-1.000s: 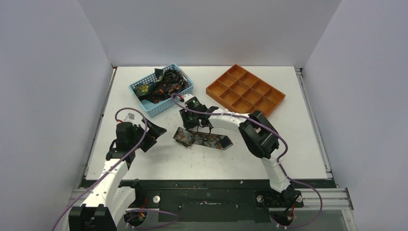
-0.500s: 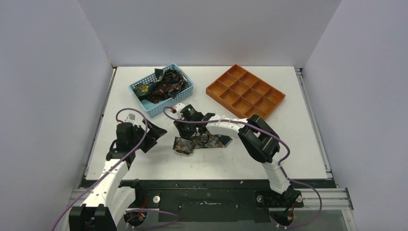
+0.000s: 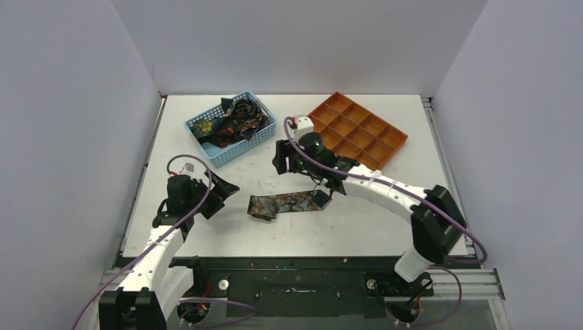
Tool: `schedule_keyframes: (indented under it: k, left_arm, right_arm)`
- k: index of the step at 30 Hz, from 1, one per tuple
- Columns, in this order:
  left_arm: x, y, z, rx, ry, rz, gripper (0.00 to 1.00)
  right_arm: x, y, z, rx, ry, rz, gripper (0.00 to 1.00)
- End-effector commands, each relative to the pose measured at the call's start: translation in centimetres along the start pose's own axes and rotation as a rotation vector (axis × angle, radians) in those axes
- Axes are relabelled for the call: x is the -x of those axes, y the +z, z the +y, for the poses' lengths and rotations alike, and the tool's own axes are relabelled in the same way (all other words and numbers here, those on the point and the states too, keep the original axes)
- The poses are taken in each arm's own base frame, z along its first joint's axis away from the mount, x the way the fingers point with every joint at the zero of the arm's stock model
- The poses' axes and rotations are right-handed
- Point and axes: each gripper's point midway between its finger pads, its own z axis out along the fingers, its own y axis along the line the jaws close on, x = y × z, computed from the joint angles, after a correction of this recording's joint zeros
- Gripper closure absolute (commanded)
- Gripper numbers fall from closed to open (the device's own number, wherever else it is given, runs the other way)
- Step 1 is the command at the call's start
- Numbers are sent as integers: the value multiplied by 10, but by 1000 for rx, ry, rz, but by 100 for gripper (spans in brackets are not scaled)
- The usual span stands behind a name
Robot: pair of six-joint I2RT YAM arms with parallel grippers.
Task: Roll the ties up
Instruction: Roll the tie at the center of the board.
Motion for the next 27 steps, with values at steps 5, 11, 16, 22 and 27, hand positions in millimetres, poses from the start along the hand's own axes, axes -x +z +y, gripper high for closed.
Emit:
schedule_keyframes:
  k: [5,11,16,22,27]
  left_arm:
    - [-4,7,-9,-88,-14,11,5]
    - [-7,7,1,-51,-38,4,7]
    - [-11,5,8,-35,-40,2,8]
    - [-13,7,10,-27,-41,17,8]
    - [-16,9,10,-34,-41,31,8]
  right_arm:
    - [-60,-37,42,251,333,38,29]
    - [-90,-26,58,288,381,108,25]
    - [-110,-12,59,283,396,151,24]
    - [-126,1,63,308,401,192,28]
    - [-128,7,71,351,386,198,34]
